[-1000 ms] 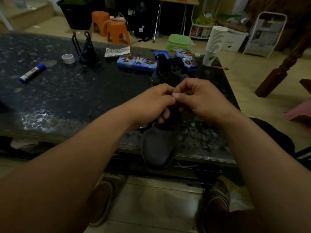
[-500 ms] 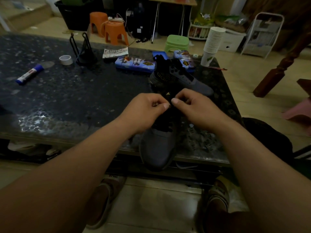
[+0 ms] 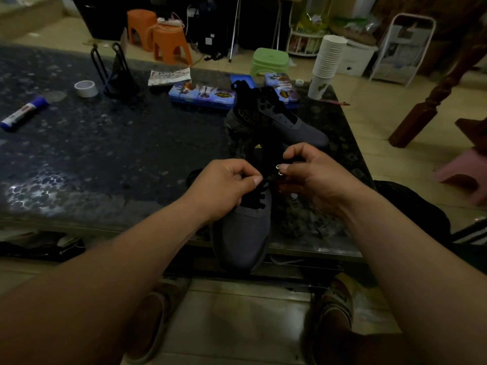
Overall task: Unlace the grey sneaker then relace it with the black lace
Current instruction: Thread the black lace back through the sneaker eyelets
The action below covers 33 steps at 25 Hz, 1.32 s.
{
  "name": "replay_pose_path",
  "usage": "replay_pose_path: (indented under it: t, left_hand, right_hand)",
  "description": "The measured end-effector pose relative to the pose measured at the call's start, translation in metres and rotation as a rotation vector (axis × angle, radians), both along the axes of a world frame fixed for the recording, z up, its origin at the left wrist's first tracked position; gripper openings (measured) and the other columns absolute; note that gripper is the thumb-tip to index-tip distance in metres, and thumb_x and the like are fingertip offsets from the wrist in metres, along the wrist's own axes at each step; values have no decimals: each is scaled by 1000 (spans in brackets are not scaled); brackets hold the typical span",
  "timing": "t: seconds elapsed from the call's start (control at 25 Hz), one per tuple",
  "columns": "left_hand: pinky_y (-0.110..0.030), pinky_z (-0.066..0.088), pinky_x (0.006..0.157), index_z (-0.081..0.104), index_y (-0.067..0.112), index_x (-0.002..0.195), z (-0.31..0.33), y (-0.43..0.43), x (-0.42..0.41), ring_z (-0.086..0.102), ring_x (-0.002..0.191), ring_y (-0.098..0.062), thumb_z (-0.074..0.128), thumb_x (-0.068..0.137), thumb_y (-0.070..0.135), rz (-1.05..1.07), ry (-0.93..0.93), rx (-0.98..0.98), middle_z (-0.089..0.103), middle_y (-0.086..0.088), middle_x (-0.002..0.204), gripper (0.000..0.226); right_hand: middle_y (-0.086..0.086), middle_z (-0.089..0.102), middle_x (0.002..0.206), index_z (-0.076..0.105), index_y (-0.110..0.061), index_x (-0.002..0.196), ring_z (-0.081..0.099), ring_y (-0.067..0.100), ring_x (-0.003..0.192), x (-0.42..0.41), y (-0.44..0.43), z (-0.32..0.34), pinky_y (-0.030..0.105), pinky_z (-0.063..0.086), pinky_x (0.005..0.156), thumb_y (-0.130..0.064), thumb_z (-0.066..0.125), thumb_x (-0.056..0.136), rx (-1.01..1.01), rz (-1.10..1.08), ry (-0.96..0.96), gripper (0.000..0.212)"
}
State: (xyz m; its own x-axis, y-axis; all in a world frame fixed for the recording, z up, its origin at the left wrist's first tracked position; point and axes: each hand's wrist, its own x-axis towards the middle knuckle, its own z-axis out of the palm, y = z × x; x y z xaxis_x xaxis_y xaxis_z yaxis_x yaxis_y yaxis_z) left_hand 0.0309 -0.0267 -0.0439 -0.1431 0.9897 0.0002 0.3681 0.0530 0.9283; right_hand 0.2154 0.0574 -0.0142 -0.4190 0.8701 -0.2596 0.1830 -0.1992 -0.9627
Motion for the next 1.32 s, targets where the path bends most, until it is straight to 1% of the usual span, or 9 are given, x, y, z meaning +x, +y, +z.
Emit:
replay_pose_path:
  t: [0.32, 0.56, 0.8, 0.96, 1.04, 1.12, 1.2, 1.24, 1.32]
  left_hand:
    - [-28, 39, 51, 74, 20, 87, 0, 4, 2, 51, 51, -15, 71, 97, 19, -2, 60, 13, 55, 3, 54, 11]
    - [-18, 40, 49, 76, 21, 90, -1, 9, 6, 49, 48, -6, 68, 100, 20, 37, -9, -22, 54, 9, 50, 12]
    - [-22, 41, 53, 77, 21, 93, -4, 10, 6, 50, 49, -7, 67, 100, 21, 26, -34, -27, 55, 8, 50, 12]
    - [-16, 39, 50, 77, 21, 97, 9, 7, 2, 49, 47, -4, 64, 102, 30, -32, 0, -80, 60, 3, 55, 17]
    - [-18, 40, 47, 77, 22, 98, 17, 6, -5, 51, 49, -8, 63, 103, 34, -70, -17, -136, 64, 1, 61, 20]
    - [-19, 42, 48, 78, 21, 103, 21, 7, -9, 53, 51, -11, 64, 102, 31, -107, -61, -184, 65, 0, 65, 17]
    - [-20, 44, 52, 77, 18, 109, 22, 7, -9, 54, 54, -11, 63, 102, 24, -110, -181, -185, 64, 1, 66, 16]
    - [-22, 45, 55, 75, 16, 112, 23, 8, -9, 55, 56, -12, 61, 103, 20, -84, -299, -160, 64, 0, 68, 17]
    - [-25, 50, 64, 71, 12, 118, 29, 9, -13, 61, 65, -15, 56, 105, 14, -18, -569, -83, 72, -3, 80, 20]
  right_hand:
    - [9, 64, 96, 56, -19, 101, 66, 20, 78, -4, 1, -2, 34, 59, 69, -2, 64, 97, 18, 0, 0, 20]
    - [9, 73, 92, 59, -12, 103, 71, 24, 89, -1, -6, -3, 35, 59, 82, -9, 60, 102, -32, -33, 59, 4]
    - [2, 67, 77, 69, -8, 90, 61, 10, 70, -4, -18, -9, 22, 53, 67, -14, 72, 96, 212, 56, -141, 9]
    - [9, 71, 90, 68, -5, 95, 68, 18, 84, -1, -18, -13, 33, 58, 81, -16, 61, 103, 85, 75, -132, 15]
    - [14, 73, 103, 65, -5, 105, 71, 24, 98, 3, -13, -7, 35, 59, 87, -15, 50, 108, -75, -61, 67, 18]
    - [12, 74, 98, 61, -4, 104, 72, 26, 100, 13, -3, 5, 43, 58, 93, -15, 41, 110, -299, -244, 481, 24]
    - [3, 63, 76, 57, -5, 91, 68, 16, 73, 24, 4, 19, 38, 63, 72, -16, 39, 109, -469, -348, 824, 28]
    - [-2, 51, 68, 53, -8, 88, 55, 10, 58, 27, 3, 25, 28, 56, 52, -18, 41, 108, -477, -358, 812, 26]
    - [-8, 46, 65, 59, -14, 92, 42, 5, 50, 32, -1, 26, 20, 35, 43, -36, 51, 107, -161, -199, 226, 28]
